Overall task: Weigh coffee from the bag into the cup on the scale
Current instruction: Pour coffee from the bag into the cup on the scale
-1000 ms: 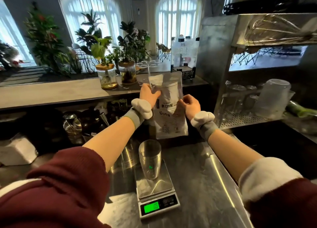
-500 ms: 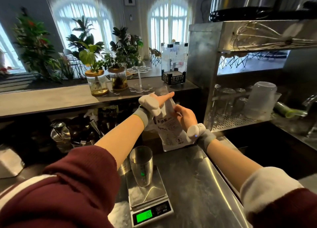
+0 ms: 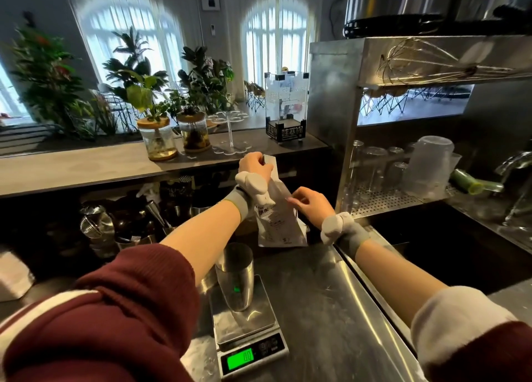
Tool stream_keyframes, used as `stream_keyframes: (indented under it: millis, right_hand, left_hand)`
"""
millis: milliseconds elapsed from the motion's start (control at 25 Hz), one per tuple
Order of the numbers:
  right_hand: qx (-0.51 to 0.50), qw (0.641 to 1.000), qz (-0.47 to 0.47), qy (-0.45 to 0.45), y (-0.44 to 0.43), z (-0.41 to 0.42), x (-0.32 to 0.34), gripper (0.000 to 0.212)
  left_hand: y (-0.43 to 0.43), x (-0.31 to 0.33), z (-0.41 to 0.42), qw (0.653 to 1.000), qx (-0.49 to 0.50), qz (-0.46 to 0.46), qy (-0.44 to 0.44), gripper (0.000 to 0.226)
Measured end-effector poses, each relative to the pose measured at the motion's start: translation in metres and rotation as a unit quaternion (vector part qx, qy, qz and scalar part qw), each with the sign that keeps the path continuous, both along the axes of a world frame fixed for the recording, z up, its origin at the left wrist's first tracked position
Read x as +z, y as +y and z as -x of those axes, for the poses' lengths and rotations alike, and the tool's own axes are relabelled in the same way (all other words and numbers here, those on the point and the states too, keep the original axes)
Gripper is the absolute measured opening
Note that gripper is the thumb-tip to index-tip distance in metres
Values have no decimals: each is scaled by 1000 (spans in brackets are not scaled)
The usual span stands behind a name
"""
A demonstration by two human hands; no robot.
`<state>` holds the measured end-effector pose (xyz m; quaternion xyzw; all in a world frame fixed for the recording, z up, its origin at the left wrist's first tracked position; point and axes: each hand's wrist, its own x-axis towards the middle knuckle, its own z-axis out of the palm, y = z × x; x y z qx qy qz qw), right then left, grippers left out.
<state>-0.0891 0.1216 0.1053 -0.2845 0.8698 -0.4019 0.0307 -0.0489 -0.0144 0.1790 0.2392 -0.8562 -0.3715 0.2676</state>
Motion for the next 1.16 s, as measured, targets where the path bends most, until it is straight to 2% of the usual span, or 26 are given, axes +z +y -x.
stream_keyframes:
  millis: [40,80,120,160,200,240,320,440,480,520,600,720,840,920,1040,1160]
  right_hand:
    - [-56,996,-23,-64,4,9,-5,41]
    - [-108,980,-31,-163,4,11,-10,57]
    - [-134,949,-12,-287,7,11,-15,74]
    - [-131,898,50,-418,10,12,-20,91]
    - [-107,832,138,-527,11,8,-21,101]
    - [-66,764,234,-598,9,3,-19,102]
    - [-31,660,399,-636,2,-4,-9,96]
    - [-72,519,585,-618,-26,-11,-4,86]
    - [-87,482,631,-601,-33,-16,-2,81]
    - [-107,466,656,-584,-38,-20,-2,76]
    - [-126,477,668,-557,-40,-27,6,68]
    - [-113,482,655,-570,-41,-22,12,68]
    - [-124,492,656,-559,-45,-14,7,58]
    - [-140,501,656,-547,-48,-12,3,54]
    - [-146,507,663,-530,-49,-12,-1,37]
    - [-153,546,650,-506,-49,-10,-4,44]
  left_hand:
    - [1,2,1,1000,9,-5,21,45]
    - [-1,6,-3,999,18,-12,43,45]
    - [-2,10,-4,997,24,-22,66,45]
    - [-1,14,-5,995,22,-29,89,45]
    - [2,18,-5,993,9,-34,111,46]
    - [6,21,-7,991,-7,-36,128,46]
    - [13,22,-11,986,-22,-30,165,47]
    - [16,14,-17,975,-18,-52,214,47]
    - [17,12,-21,972,-25,-53,226,47]
    - [17,9,-26,970,-34,-52,234,47]
    - [13,3,-36,969,-49,-51,235,43]
    - [-3,-3,-53,975,-43,-82,203,19]
    - [-15,-4,-62,959,-84,-210,170,41]
    - [-21,0,-64,956,-95,-248,127,51]
    - [-32,8,-67,951,-96,-292,38,9]
    - [-42,3,-74,942,-106,-316,-29,11]
